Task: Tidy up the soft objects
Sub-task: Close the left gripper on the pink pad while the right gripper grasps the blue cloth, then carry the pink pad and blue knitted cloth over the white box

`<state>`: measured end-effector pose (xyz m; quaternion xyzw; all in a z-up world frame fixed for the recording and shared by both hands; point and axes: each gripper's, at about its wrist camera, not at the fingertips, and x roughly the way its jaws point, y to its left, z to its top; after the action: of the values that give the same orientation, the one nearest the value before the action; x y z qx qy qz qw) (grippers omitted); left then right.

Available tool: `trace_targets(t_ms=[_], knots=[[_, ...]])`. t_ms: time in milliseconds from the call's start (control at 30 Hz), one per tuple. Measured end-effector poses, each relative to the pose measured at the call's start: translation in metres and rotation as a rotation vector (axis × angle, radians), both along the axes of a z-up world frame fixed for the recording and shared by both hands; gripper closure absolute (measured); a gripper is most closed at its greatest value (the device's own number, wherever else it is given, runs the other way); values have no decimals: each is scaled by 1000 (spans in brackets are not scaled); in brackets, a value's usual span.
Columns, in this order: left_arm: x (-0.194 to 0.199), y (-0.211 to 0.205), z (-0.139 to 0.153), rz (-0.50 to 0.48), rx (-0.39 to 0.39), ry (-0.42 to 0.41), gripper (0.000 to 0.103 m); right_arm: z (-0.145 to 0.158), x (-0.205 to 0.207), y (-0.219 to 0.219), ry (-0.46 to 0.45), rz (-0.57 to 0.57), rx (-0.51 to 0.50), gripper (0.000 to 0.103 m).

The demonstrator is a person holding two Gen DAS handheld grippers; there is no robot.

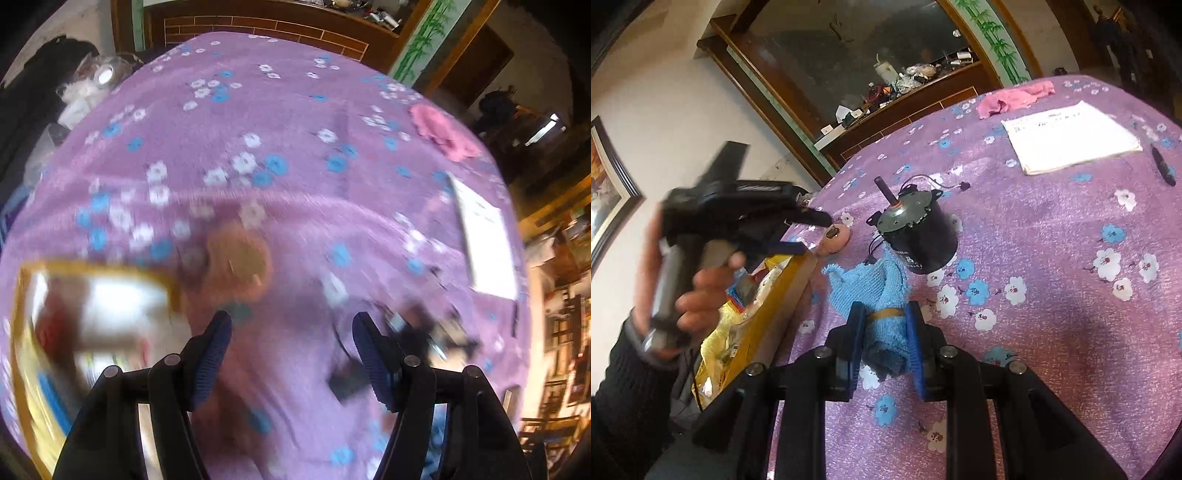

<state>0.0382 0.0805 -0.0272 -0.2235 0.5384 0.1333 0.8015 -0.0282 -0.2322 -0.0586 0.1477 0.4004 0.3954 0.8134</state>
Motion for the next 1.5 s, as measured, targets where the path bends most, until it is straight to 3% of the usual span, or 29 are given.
trace_targets(t_ms=[67, 167, 300, 333, 467, 533, 767, 867, 967, 1267, 1500], knots=[[14, 9, -7, 14, -1, 18, 32, -1, 2, 0, 6, 3, 0, 81], [31, 21, -20, 42, 73, 66, 32, -2, 2, 3, 1, 9, -3, 81], [41, 24, -34, 44, 116, 132, 49, -2, 2, 3, -2, 13, 5, 81], [42, 23, -37, 39, 127, 148, 64, -2, 3, 3, -1, 16, 5, 81], [39, 19, -33, 27, 136, 159, 69, -2, 2, 5, -5, 32, 4, 81], [31, 16, -21, 30, 103, 118, 69, -1, 1, 4, -10, 33, 8, 81], [-26, -40, 40, -65, 110, -48, 69, 0, -3, 4, -19, 41, 12, 81], [-71, -62, 69, -93, 119, -133, 69, 1, -5, 3, -27, 48, 14, 81], [-105, -70, 83, -101, 71, -176, 69, 2, -6, 1, -34, 45, 22, 81], [-195, -90, 97, -97, 21, -269, 69, 6, -11, 1, -61, 53, 24, 81], [-246, -55, 97, -22, -19, -309, 69, 18, -25, 1, -120, 46, 32, 81]])
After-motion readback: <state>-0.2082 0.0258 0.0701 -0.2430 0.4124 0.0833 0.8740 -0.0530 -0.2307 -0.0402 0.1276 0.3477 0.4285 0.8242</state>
